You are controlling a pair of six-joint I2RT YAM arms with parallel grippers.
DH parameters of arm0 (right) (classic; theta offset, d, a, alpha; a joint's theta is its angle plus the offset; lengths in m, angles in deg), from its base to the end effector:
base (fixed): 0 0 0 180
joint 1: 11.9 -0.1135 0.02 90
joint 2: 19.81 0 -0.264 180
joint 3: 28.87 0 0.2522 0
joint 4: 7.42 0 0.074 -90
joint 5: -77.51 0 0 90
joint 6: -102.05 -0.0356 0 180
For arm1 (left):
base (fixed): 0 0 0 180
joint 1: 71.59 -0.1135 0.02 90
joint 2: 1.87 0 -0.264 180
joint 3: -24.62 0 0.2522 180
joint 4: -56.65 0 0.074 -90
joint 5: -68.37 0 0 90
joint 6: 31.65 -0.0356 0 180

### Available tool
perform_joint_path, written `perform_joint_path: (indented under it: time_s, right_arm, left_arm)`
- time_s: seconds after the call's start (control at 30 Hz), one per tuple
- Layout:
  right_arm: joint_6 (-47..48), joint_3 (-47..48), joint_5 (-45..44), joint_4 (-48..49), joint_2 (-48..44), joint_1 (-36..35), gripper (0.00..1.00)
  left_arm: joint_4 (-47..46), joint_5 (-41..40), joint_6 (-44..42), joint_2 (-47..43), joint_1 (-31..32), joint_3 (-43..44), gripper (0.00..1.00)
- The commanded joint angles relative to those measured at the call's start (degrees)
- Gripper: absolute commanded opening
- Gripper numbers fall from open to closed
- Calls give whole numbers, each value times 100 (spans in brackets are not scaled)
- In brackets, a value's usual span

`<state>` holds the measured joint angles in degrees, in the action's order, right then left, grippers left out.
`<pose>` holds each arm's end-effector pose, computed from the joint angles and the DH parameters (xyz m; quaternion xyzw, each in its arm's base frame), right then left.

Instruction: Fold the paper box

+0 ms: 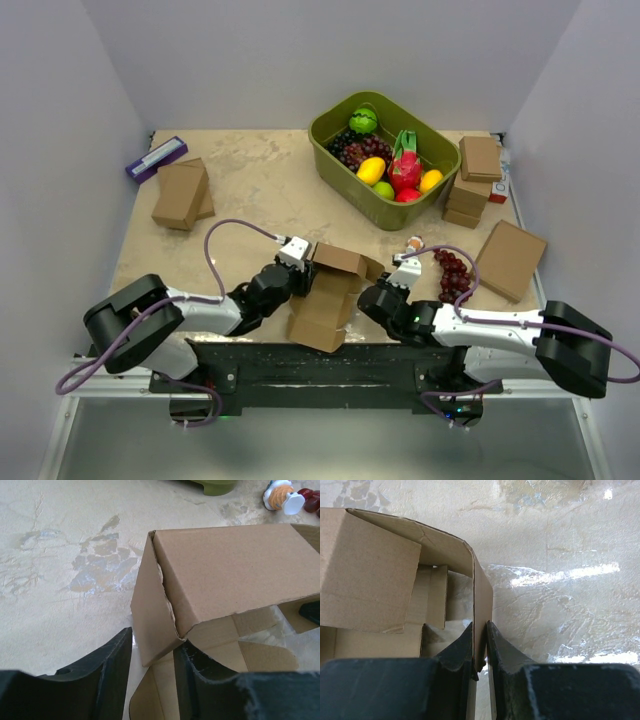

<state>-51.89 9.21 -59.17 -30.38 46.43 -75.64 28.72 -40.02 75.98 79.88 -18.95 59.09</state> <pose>0.1107 0.1659 0.1595 0.1334 0.8656 0.1096 0.4701 0.1636 -0.1958 0.1538 0.1541 0.7959 -0.2219 0.5418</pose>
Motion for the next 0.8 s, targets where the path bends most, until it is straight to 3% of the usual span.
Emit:
perform_joint_path:
  time_s: [0.0, 0.3, 0.4, 0.77]
  right_arm:
    - [-154, 100, -193, 128, -146, -33, 15]
    - [-189, 91, -210, 58, -181, -33, 14]
    - [-206, 82, -219, 58, -164, -24, 14]
    - [-268, 47, -210, 102, -155, -33, 14]
  left_arm:
    - [-884, -217, -111, 235, -35, -102, 35]
    - [-841, -806, -58, 587, -26, 152, 6]
    - [-735, -1025, 91, 648, -9, 170, 1]
    - [46, -2458, 241, 991, 431, 636, 1]
